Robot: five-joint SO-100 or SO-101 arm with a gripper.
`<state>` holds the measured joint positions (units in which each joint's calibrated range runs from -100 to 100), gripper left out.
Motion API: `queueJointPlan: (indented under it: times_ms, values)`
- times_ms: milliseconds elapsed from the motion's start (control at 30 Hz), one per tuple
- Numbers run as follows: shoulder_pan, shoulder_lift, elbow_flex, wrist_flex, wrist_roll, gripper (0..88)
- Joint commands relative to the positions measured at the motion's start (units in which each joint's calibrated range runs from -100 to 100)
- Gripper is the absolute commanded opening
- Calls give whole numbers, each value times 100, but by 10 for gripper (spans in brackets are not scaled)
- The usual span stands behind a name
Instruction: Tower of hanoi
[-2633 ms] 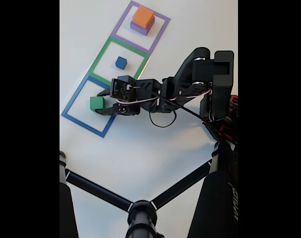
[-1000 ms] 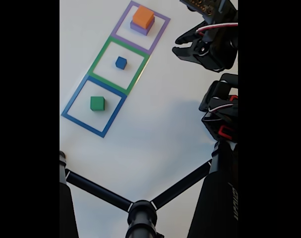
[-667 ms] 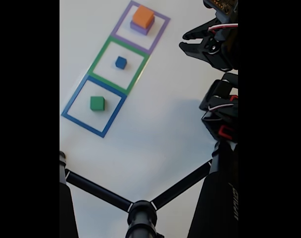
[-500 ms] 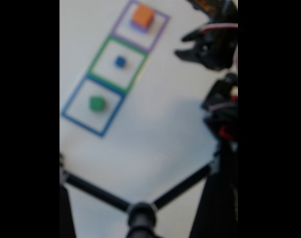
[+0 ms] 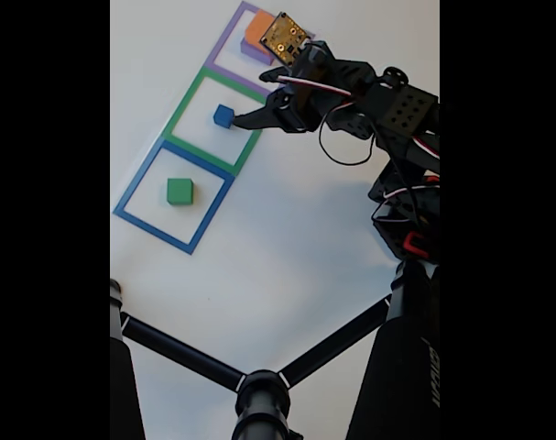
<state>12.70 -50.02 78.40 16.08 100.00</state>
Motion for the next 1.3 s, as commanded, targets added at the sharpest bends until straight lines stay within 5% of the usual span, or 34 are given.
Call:
queueJointPlan:
  times_ms: [0,567,1267]
  values:
    - [-138,1042,351,-2394,0,291]
    - [-522,5450,415,-7462,0,289]
    - [-714,7089,-512,-7851,0,283]
